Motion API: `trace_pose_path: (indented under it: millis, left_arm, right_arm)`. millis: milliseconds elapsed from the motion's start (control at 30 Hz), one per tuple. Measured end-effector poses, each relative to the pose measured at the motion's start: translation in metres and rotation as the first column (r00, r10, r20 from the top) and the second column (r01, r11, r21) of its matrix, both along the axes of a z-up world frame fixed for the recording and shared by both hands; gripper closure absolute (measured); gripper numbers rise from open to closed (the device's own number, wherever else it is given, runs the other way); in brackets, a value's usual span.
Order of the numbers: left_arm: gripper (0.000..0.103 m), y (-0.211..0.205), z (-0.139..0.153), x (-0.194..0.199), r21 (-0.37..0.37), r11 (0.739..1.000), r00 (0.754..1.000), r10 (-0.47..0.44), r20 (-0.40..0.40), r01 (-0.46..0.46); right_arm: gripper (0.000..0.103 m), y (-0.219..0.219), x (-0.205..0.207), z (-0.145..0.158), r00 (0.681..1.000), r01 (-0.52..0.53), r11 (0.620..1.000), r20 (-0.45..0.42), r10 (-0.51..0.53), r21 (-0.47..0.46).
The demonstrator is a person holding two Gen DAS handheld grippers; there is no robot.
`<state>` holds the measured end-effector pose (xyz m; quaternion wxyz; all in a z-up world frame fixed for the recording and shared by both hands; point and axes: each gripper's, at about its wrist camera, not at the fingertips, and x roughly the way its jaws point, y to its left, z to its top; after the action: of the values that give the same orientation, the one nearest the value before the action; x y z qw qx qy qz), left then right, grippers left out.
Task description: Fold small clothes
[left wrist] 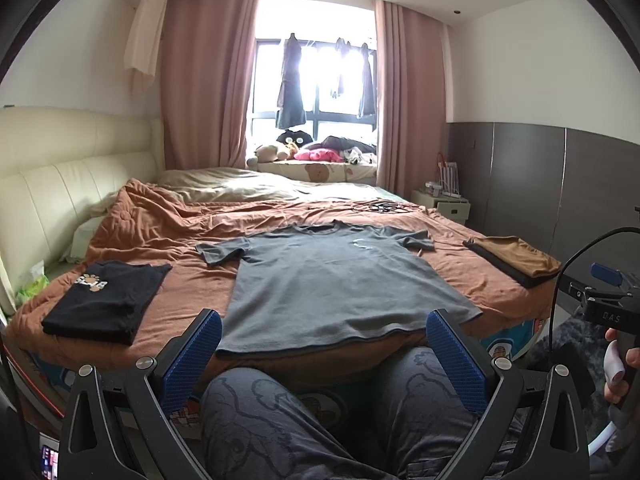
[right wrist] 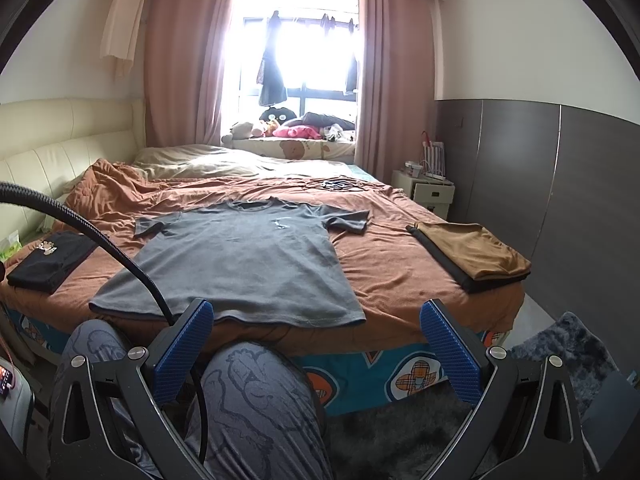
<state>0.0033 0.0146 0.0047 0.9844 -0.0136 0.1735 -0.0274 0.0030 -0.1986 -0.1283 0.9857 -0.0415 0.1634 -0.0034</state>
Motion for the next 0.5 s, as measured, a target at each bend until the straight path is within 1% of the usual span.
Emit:
trace_pose_path:
  millis: [300,500]
  left_arm:
    - [0.0,0.011,-0.006,0.026,-0.019,1.0,1.0,-0.001,-0.03,0.0]
    - [0.0,0.029,-0.003,0.05,-0.036,0.999,0.999,0.016,-0.035,-0.018]
  right_arm:
    - [0.0,0.012,0.029,0.0,1.0,0.005,1.0,-0.03,-0.005,-0.006]
    - [0.0,0.023,0.063,0.005,0.999,0.005,1.0,-0.046,-0.006,-0.019]
